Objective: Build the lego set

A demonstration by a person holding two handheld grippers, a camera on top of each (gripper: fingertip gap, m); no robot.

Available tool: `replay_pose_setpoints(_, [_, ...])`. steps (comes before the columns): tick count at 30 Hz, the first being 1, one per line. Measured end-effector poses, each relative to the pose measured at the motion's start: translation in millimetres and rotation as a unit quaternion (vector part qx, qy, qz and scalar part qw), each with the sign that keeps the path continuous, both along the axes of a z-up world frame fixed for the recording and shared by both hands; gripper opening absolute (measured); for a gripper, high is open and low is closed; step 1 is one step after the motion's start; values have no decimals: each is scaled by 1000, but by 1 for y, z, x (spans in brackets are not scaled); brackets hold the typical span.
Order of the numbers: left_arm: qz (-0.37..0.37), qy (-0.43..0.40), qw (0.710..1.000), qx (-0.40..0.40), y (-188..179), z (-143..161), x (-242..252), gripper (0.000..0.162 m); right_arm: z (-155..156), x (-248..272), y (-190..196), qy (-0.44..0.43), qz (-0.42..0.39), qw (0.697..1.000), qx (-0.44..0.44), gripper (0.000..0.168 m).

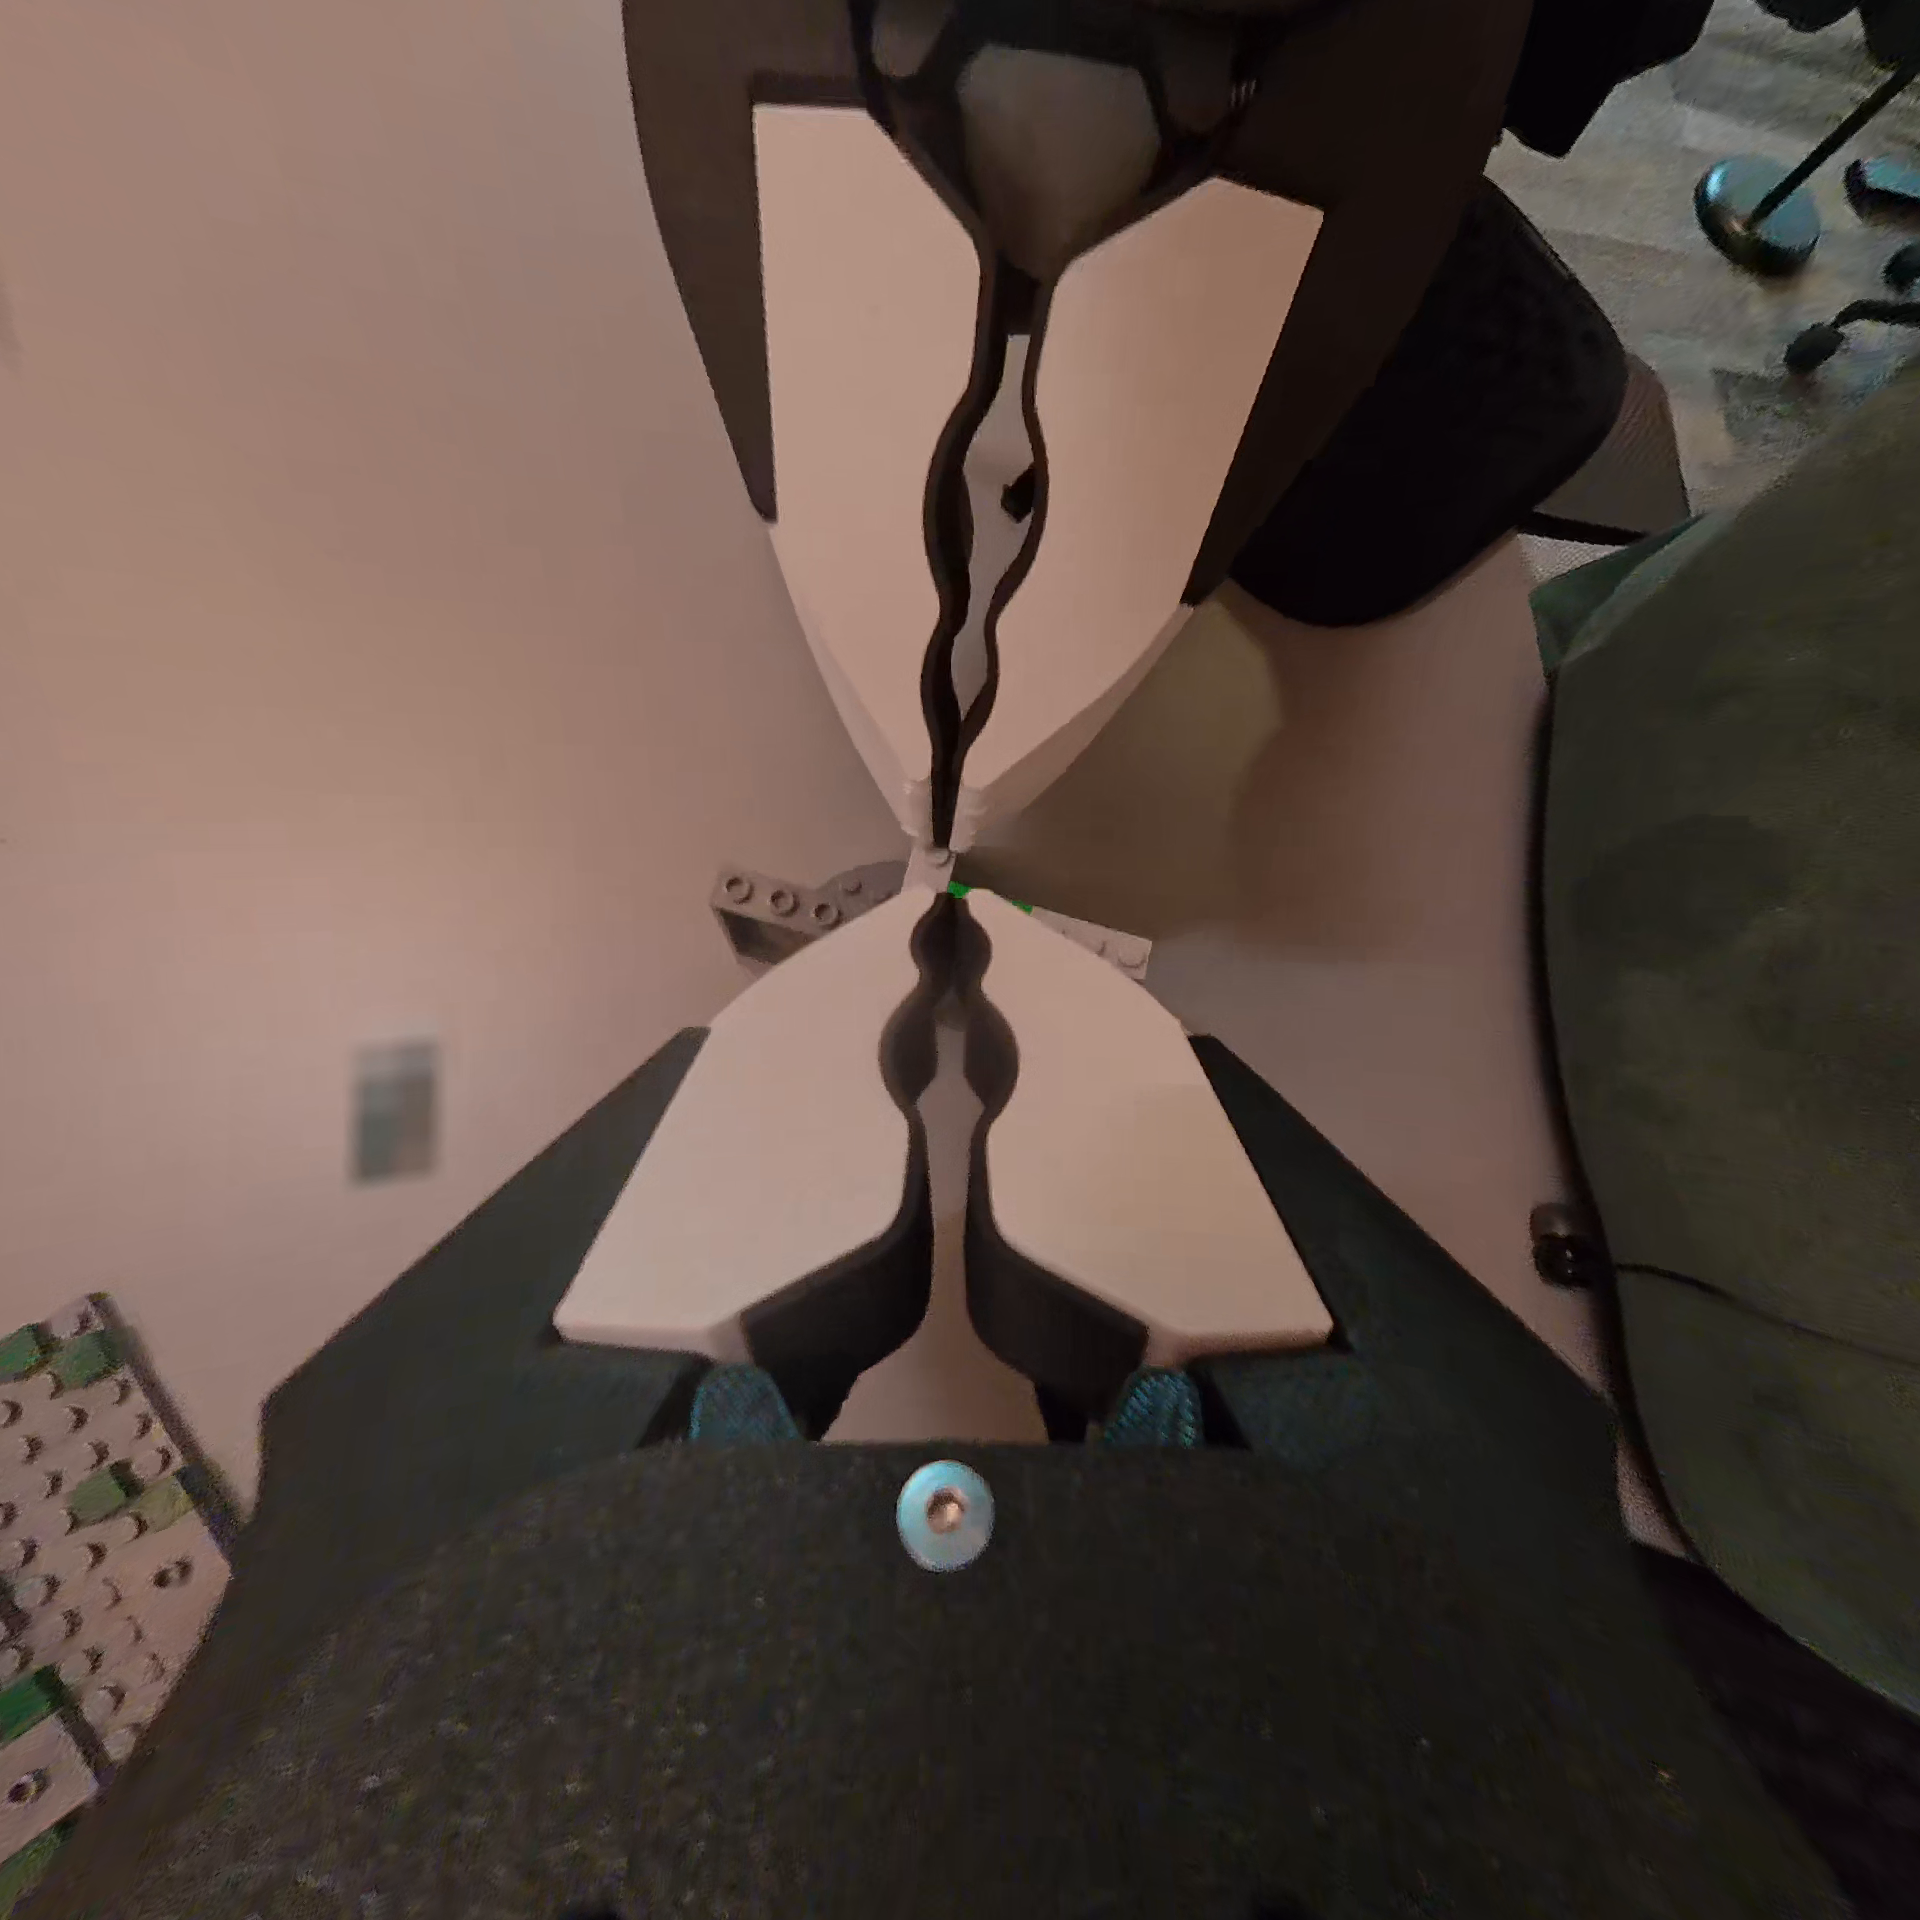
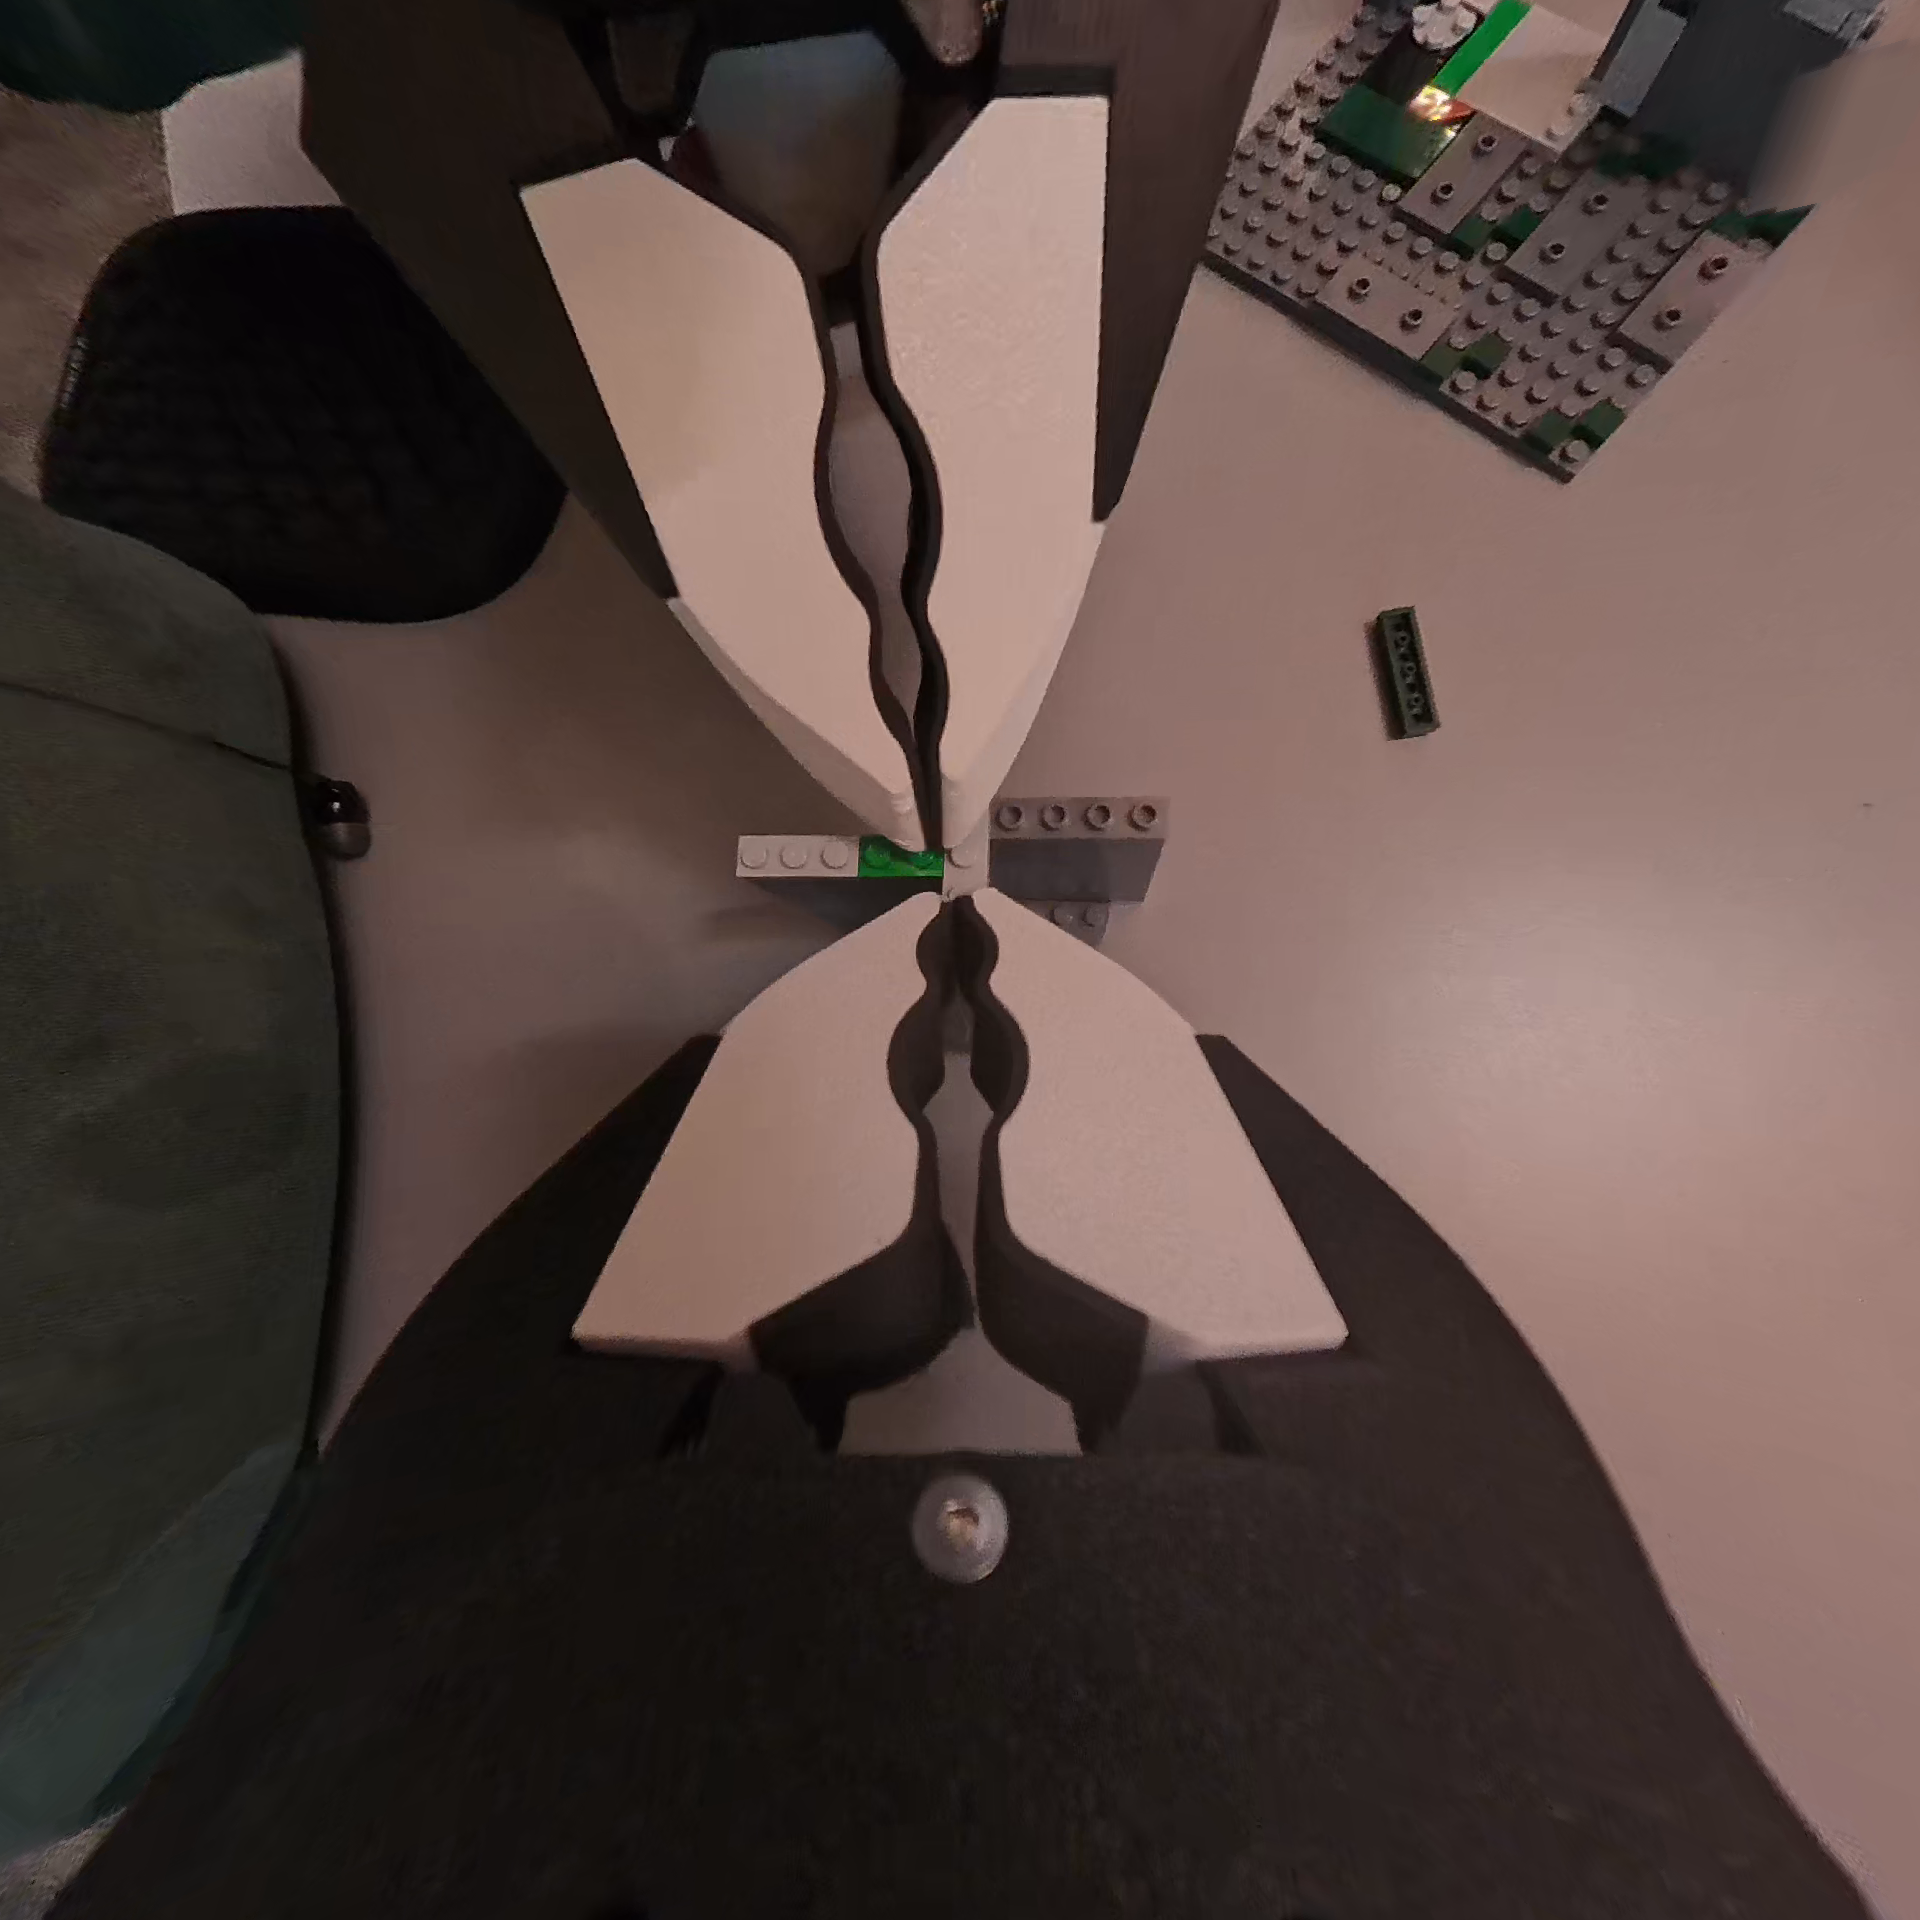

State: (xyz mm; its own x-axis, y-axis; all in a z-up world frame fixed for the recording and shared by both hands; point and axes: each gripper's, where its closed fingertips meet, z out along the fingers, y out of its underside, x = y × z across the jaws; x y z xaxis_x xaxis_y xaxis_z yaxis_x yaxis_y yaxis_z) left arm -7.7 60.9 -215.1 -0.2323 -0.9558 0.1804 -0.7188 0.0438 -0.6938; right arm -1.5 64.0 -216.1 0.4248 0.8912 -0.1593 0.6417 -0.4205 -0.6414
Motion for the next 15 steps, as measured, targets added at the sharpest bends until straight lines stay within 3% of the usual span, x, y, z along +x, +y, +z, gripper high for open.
replay_pose_setpoints(7, [0, 1, 1000, 4, 1, 0, 0, 0, 1, -1, 0, 16, -7, 1000, 5, 0])
replay_pose_setpoints(12, [25, -46, 998, -24, 2, 10, -1, 0, 26, 5, 1, 110, -37, 993, 29, 0])
replay_pose_setpoints(15, [56, -60, 996, -15, 10, 13, -8, 0, 21, 20, -2, 82, -34, 993, 72, 0])
